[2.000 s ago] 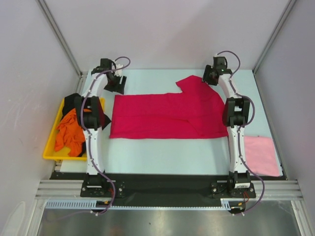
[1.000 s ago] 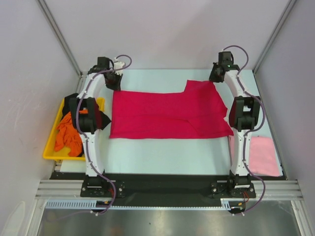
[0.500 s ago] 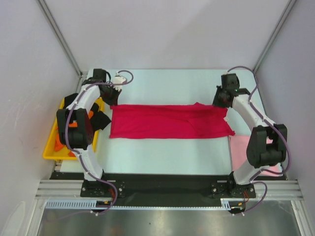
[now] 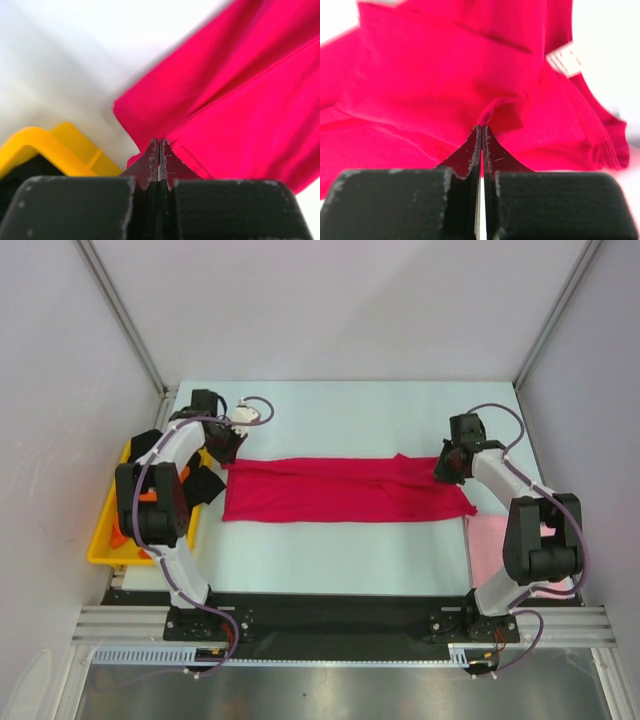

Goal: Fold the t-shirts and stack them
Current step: Fold the tshirt

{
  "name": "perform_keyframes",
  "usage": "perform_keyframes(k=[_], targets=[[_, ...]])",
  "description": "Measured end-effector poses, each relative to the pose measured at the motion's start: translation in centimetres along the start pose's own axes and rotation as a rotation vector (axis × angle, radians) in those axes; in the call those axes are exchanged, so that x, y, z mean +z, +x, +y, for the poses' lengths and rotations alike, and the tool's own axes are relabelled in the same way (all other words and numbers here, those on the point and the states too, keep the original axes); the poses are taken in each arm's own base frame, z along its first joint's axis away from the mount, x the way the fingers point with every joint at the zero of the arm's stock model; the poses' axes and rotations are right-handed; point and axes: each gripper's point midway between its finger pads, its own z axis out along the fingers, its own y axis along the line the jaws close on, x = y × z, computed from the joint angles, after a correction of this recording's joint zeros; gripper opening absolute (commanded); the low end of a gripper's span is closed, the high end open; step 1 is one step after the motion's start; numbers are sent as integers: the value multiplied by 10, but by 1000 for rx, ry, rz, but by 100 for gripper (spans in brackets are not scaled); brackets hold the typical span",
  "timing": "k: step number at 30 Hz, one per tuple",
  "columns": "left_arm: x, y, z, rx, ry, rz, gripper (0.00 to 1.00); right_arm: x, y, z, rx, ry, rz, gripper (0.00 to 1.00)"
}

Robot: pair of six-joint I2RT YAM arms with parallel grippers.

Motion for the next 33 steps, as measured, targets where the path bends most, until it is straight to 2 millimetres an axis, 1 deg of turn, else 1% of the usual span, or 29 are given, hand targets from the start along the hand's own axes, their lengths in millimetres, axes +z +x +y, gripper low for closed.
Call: perform_keyframes(k=[2, 4, 6, 9, 11, 12, 13, 14, 16, 18, 20, 21, 23, 25, 26, 28, 30, 33], targets=[[-3, -11, 8, 2, -22, -23, 1, 1, -11, 3, 16, -15, -14, 0], [-6, -29, 22, 4, -53, -58, 0, 3, -32, 6, 38, -32, -39, 0], [-9, -51, 39, 0, -88, -99, 0, 6, -66, 13, 57, -53, -82, 0], [-12, -92, 73, -6, -167, -185, 0, 16, -132, 30, 65, -90, -181, 0], [-10, -111, 89, -16, -200, -222, 0, 24, -166, 43, 62, -116, -232, 0], [-9, -117, 94, -20, -211, -234, 0, 29, -179, 49, 58, -125, -252, 0], [-8, -121, 98, -24, -219, -242, 0, 33, -187, 52, 57, -129, -261, 0], [-6, -122, 100, -29, -223, -243, 0, 38, -191, 53, 57, -130, -262, 0], [-3, -119, 99, -36, -217, -235, 0, 43, -190, 55, 55, -134, -252, 0], [1, -116, 96, -36, -207, -230, 0, 46, -182, 54, 54, -129, -224, 0], [8, -107, 91, -32, -192, -219, 0, 47, -173, 51, 53, -128, -212, 0], [13, -99, 85, -30, -181, -204, 0, 48, -166, 48, 54, -121, -197, 0], [23, -77, 72, -25, -151, -159, 0, 49, -142, 38, 55, -102, -153, 0], [31, -53, 56, -17, -115, -107, 0, 46, -112, 26, 57, -79, -100, 0], [33, -44, 50, -9, -101, -88, 0, 44, -98, 21, 58, -68, -76, 0], [35, -28, 39, 9, -78, -58, 0, 37, -76, 13, 61, -57, -49, 0], [34, -17, 30, 25, -64, -38, 0, 26, -53, 6, 69, -48, -22, 0], [31, -9, 23, 47, -56, -26, 0, 14, -32, 1, 82, -47, -9, 0]])
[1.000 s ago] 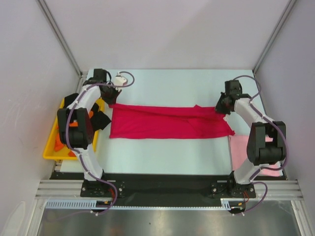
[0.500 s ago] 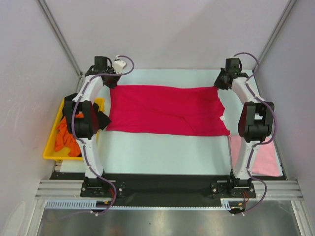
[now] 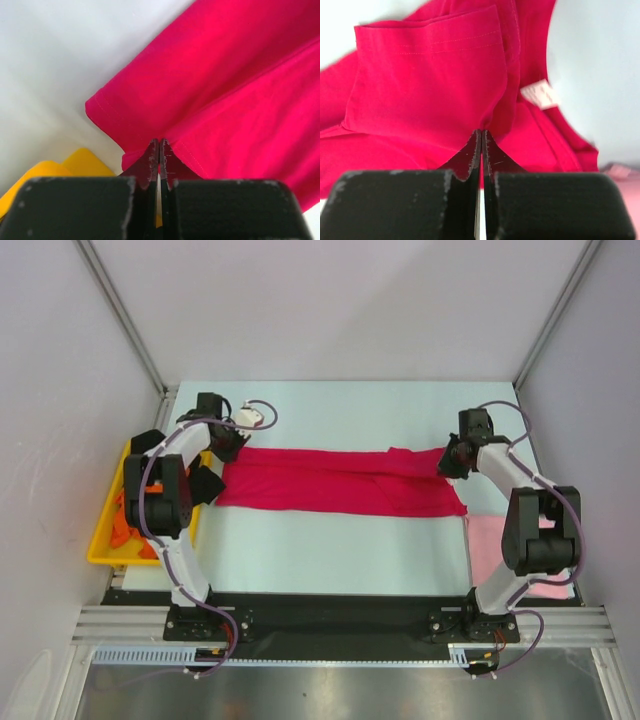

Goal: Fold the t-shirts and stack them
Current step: Fold the tshirt

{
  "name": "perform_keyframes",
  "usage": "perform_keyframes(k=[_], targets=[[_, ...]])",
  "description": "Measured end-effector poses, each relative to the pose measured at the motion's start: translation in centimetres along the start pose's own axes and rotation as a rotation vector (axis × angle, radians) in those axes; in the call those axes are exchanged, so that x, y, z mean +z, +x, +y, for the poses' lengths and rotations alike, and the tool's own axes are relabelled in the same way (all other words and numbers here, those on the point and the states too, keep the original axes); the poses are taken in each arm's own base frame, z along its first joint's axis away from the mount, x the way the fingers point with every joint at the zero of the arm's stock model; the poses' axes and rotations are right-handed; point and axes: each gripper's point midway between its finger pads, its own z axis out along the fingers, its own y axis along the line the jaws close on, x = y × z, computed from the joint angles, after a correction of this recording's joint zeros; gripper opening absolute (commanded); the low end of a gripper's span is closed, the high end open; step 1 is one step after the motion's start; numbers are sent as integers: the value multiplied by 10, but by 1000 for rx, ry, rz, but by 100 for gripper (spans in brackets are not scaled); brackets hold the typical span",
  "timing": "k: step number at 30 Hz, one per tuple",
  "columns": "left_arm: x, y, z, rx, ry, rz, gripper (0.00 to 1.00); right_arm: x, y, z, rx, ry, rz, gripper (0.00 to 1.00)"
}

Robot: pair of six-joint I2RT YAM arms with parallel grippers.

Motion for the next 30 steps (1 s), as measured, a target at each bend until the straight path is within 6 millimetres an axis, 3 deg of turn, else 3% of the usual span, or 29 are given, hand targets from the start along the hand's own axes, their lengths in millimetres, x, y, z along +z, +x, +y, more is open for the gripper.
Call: perform_keyframes(k=[5, 16, 19, 25, 30], targets=[[-1, -1, 2, 22, -6, -5, 0, -6, 18, -5, 15, 2, 15, 0], [-4, -9, 10, 25, -32, -24, 0, 13, 12, 0, 30, -3, 20, 0], [-6, -21, 21, 17, -68, -46, 0, 23, -11, 11, 27, -14, 0, 0], [-12, -64, 62, 2, -176, -139, 0, 31, -72, 36, 7, -52, -99, 0], [-17, -88, 82, -8, -230, -198, 0, 31, -112, 41, 21, -74, -171, 0]])
